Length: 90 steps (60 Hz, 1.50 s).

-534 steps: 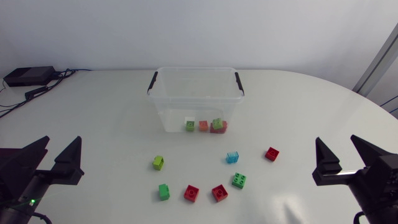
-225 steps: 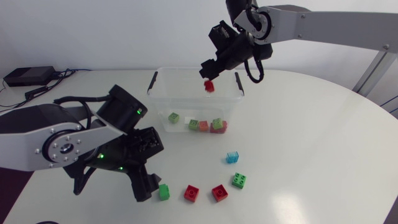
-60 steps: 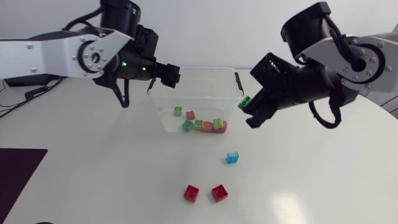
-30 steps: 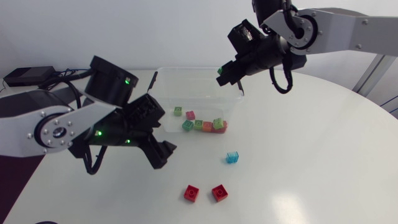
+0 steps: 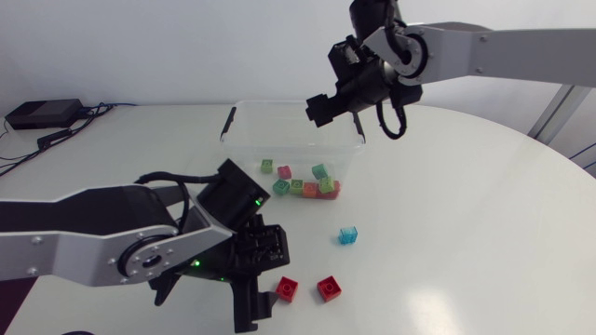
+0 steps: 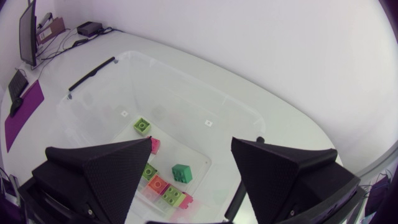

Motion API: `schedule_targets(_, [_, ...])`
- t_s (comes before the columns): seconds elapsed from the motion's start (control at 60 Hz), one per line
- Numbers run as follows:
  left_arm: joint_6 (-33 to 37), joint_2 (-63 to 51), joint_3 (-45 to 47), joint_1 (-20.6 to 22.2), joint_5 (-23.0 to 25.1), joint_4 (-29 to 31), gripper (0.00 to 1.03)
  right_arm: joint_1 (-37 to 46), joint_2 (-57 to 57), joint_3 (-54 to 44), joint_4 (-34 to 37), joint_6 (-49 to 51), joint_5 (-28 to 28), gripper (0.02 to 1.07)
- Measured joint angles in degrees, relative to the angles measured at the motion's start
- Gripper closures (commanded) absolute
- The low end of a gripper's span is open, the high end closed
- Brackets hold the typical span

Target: Pick up the duplo bricks and place them in the container

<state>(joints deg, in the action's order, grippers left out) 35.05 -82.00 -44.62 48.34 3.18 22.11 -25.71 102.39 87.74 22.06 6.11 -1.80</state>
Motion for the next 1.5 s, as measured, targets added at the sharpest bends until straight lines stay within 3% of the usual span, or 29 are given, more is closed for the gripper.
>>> schedule_targets(0.167, [3.89,-5.86,-0.11,1.68,0.0,0.35,0.14,0.0,-13.73,-6.47,5.42,-3.32,0.04,0.07])
schedule_targets(0.25, [5.62,-8.76,-0.96,1.79,0.02,0.39,0.19,0.0,-19.23,-11.06,8.31,-4.26,0.07,0.07])
schedule_targets(0.45, [7.69,-12.24,-3.85,2.89,0.02,0.33,0.19,-0.11,-24.22,-22.01,16.22,-7.61,1.6,0.07])
schedule_targets(0.55, [9.11,-13.33,-4.31,2.95,0.04,0.31,0.4,-0.11,-26.1,-25.46,21.09,-9.49,4.76,0.07])
schedule_targets(0.633, [11.34,-14.14,-4.31,3.1,1.18,0.31,0.83,-0.11,-26.97,-26.43,23.56,-10.88,7.5,0.07])
schedule_targets(0.65, [11.93,-14.43,-4.31,3.19,1.62,0.31,0.86,-0.11,-27.02,-26.47,24.06,-11.17,8.39,0.07])
schedule_targets(0.9, [13.09,-15.02,-5.38,3.21,2.6,0.28,0.88,-0.02,-15.78,-26.4,25.44,-12.15,9.46,0.07])
schedule_targets(1.067, [10.71,-9.81,-5.35,2.08,2.62,0.31,0.88,0.04,-5.25,-25.81,21.92,-13.66,7.28,0.07])
schedule_targets(1.333, [2.25,8.04,-5.38,-8.63,2.6,-5.81,0.88,-2.97,1.22,-23.32,14.62,-15.47,3.17,0.1])
schedule_targets(1.5, [-5.01,9.62,-6.27,-15.54,2.27,-12.35,0.88,-4.81,3.08,-23.32,12.55,-16.26,0.66,0.26])
